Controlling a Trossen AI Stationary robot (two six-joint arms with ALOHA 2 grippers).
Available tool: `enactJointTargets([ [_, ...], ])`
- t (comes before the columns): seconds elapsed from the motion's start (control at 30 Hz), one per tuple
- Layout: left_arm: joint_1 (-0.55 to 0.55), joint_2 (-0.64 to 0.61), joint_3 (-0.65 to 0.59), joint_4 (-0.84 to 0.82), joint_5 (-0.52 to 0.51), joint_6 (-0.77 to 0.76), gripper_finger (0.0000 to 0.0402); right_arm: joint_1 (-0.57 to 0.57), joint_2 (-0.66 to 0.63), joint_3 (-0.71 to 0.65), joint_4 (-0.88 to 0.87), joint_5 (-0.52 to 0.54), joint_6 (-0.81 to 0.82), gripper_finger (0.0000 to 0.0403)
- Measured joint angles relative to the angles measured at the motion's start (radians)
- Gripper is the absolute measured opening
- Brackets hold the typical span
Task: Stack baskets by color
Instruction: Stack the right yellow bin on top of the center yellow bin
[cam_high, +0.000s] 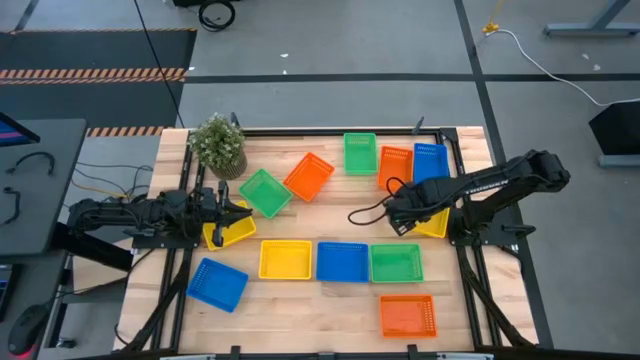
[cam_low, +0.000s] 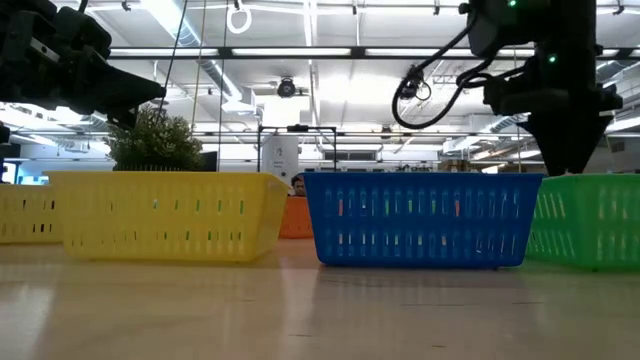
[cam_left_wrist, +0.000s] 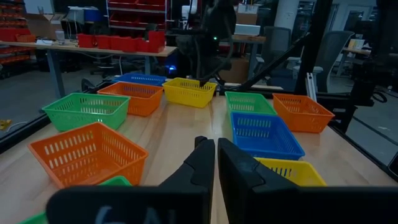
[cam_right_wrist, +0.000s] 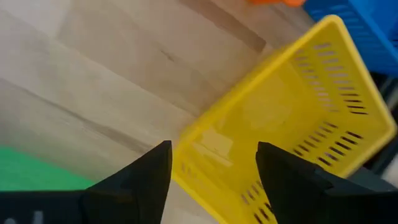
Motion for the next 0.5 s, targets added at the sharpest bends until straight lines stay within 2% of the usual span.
enactJointTargets([
  [0.2,0.000,0.000,0.000,0.000,0.000,0.000,0.0033,-0.038,0.000,-0.043,0.113,0.041,0.037,0.0239],
  [0.5,0.000,0.000,0.000,0.000,0.000,0.000,0.0030,-0.078,0.022,-0.143,0.159,0.013,0.055,0.0195],
])
